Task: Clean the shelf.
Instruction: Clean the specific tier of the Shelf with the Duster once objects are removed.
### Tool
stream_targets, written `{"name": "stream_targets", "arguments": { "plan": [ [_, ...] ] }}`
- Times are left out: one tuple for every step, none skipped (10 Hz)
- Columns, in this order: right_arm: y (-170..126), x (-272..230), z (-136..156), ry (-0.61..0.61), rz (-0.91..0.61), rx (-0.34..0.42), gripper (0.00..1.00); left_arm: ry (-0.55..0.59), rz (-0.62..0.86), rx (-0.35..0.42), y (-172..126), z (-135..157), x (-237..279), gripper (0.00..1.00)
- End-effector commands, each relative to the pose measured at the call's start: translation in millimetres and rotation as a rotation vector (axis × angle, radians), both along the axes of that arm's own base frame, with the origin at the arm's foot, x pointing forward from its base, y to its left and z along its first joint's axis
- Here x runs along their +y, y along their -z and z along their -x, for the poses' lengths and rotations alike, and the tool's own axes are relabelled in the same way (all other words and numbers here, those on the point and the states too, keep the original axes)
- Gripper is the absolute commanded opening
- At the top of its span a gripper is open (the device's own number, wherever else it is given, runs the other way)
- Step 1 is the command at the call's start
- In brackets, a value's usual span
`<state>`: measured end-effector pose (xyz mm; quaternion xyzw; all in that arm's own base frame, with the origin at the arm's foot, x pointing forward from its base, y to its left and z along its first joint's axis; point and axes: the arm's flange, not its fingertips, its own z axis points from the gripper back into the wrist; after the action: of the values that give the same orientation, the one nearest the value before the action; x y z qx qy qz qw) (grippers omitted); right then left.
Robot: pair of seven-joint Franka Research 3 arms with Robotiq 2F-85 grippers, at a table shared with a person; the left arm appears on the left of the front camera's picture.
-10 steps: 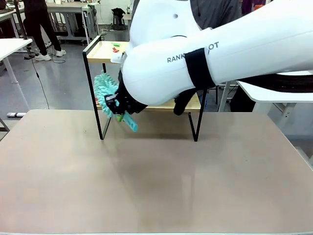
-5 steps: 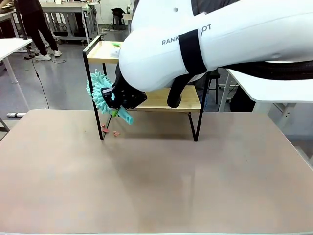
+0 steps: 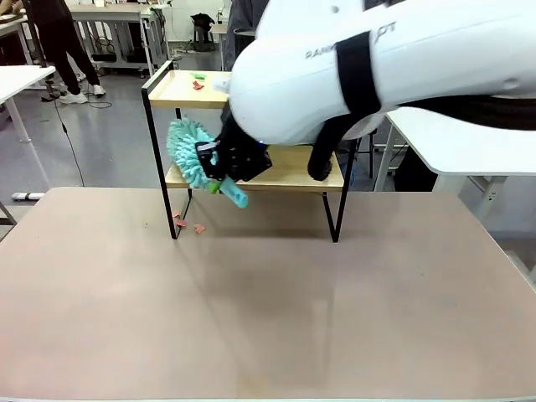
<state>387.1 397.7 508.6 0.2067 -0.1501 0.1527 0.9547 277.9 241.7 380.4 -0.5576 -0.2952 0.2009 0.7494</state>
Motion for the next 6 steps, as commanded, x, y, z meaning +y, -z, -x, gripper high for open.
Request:
{"name": "stream_targets", "arguments": {
  "plan": [
    [-3, -82, 24, -0.102, -0.069, 0.046, 0.12, -0.002, 0.004, -0.033, 1, 2, -5, 1.00],
    [-6, -126, 37, -0.198, -0.106, 0.132, 0.12, -0.002, 0.004, -0.033, 1, 2, -5, 1.00],
    [-11, -166, 50, -0.266, -0.134, 0.171, 0.12, -0.002, 0.004, -0.033, 1, 2, -5, 1.00],
    [-17, -212, 64, -0.284, -0.195, 0.174, 0.12, -0.002, 0.004, -0.033, 1, 2, -5, 1.00],
    [-18, -261, 78, -0.321, -0.273, 0.254, 0.12, -0.002, 0.004, -0.033, 1, 2, -5, 1.00],
    [-17, -311, 95, -0.413, -0.324, 0.306, 0.12, -0.002, 0.004, -0.033, 1, 2, -5, 1.00]
  ]
}}
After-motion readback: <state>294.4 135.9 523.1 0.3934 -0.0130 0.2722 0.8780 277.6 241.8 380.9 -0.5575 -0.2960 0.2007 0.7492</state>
